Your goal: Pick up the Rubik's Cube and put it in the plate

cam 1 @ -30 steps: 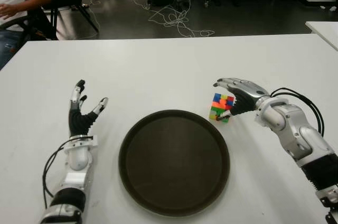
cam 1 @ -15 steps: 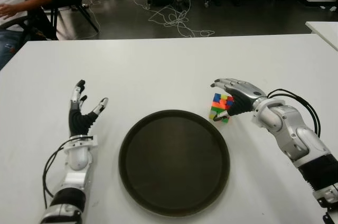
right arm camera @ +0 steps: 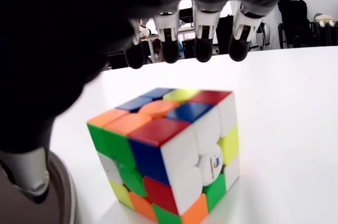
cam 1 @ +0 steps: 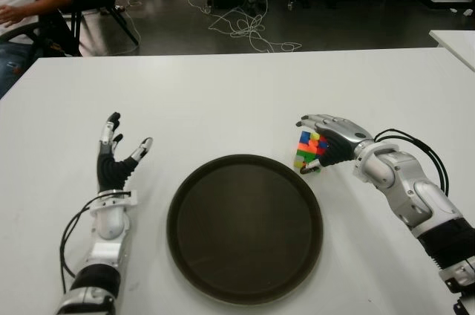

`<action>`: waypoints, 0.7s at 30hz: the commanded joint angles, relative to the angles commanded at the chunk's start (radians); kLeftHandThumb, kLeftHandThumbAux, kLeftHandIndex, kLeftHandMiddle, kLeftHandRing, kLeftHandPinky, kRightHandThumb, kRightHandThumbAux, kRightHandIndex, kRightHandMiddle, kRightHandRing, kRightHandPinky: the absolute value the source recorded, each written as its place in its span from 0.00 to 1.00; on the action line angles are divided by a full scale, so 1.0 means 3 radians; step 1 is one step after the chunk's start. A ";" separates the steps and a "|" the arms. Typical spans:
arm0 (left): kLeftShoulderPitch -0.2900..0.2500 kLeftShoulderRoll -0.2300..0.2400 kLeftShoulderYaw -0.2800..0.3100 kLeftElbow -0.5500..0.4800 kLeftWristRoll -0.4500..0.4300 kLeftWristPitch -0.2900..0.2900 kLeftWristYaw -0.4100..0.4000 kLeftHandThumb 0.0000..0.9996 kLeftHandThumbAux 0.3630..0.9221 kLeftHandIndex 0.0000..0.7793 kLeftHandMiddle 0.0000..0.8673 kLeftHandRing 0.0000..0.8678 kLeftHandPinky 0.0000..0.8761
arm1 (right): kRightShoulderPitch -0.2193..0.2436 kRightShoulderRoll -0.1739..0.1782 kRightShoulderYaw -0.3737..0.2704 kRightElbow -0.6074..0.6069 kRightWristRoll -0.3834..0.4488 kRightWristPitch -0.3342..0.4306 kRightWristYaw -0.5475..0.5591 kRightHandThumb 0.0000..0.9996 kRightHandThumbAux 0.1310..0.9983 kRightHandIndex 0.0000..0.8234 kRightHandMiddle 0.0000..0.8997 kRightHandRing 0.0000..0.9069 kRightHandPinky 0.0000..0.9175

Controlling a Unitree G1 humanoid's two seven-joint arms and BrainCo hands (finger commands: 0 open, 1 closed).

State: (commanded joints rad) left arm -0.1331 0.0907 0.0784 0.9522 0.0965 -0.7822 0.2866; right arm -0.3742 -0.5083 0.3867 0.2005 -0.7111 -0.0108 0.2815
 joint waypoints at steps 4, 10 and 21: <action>0.0003 -0.0003 0.0004 -0.0010 -0.0008 -0.0013 -0.0004 0.28 0.56 0.01 0.04 0.02 0.01 | 0.0010 0.0004 -0.0003 -0.0017 0.0019 0.0025 0.0029 0.00 0.57 0.00 0.00 0.00 0.00; 0.0005 -0.0013 0.0011 -0.0016 -0.0013 -0.0013 0.0011 0.27 0.55 0.01 0.05 0.02 0.00 | 0.0012 -0.0009 0.0003 -0.0037 0.0000 0.0068 0.0061 0.00 0.57 0.00 0.00 0.00 0.00; 0.0004 0.0009 0.0008 -0.0012 -0.0006 0.0025 -0.0004 0.27 0.56 0.01 0.04 0.01 0.02 | 0.0015 -0.0006 0.0009 -0.0059 -0.0006 0.0112 0.0079 0.00 0.59 0.00 0.00 0.00 0.00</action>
State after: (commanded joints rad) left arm -0.1321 0.0935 0.0809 0.9485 0.0947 -0.7746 0.2854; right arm -0.3696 -0.5100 0.3895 0.1828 -0.7129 0.0229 0.3053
